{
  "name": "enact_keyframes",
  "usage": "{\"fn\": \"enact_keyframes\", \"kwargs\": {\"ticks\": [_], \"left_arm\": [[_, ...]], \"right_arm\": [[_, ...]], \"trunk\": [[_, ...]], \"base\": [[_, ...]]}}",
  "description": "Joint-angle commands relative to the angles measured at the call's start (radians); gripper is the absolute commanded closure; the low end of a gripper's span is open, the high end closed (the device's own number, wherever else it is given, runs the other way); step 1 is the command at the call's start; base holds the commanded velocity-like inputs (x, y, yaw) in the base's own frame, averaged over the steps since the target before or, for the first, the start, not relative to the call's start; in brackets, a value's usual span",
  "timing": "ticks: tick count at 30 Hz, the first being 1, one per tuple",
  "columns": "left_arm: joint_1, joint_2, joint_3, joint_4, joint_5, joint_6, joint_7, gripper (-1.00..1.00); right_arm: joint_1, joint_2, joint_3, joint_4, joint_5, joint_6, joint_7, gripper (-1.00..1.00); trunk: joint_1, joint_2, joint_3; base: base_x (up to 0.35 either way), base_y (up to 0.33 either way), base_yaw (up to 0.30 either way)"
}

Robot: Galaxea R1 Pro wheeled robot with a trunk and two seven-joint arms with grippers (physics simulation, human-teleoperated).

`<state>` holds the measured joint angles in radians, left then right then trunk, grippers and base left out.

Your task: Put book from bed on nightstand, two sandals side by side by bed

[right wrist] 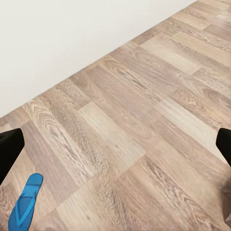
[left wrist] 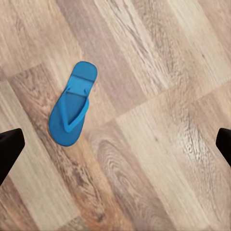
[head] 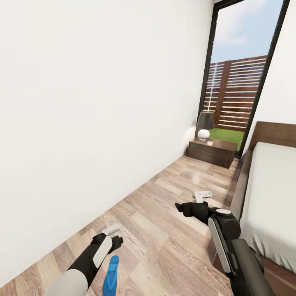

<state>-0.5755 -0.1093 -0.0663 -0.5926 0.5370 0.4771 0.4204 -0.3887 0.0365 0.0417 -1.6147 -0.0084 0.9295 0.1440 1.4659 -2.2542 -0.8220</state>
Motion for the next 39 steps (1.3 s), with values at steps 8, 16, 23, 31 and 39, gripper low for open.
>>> {"fn": "enact_keyframes", "kwargs": {"ticks": [8,16,23,31,39], "left_arm": [[0.000,0.001,-0.005,-0.010,0.033,0.002,0.113,-1.00],[-0.003,0.000,-0.007,-0.013,0.041,0.015,0.155,-1.00],[-0.005,0.002,-0.050,-0.015,0.037,0.017,0.156,-1.00],[-0.007,0.017,-0.209,-0.014,-0.016,0.018,0.109,-1.00],[-0.011,0.050,-0.241,-0.011,-0.027,0.022,0.048,-1.00]], "right_arm": [[0.000,0.000,0.000,-0.001,0.000,0.004,0.002,-1.00],[0.000,0.000,0.000,-0.001,0.000,0.005,0.002,-1.00],[0.002,0.000,0.000,-0.001,-0.001,0.004,0.002,-1.00],[0.003,0.001,0.000,-0.001,-0.001,0.000,0.002,-1.00],[0.000,0.008,0.001,-0.001,-0.001,0.005,0.002,-1.00]], "trunk": [[0.031,-0.057,-0.026],[0.061,-0.113,-0.051],[0.088,-0.162,-0.073],[0.119,-0.218,-0.098],[0.136,-0.247,-0.126]], "base": [[0.000,0.000,0.000],[0.000,0.000,0.000],[0.000,0.000,0.000],[0.000,0.000,0.000],[0.000,0.000,-0.007]]}}
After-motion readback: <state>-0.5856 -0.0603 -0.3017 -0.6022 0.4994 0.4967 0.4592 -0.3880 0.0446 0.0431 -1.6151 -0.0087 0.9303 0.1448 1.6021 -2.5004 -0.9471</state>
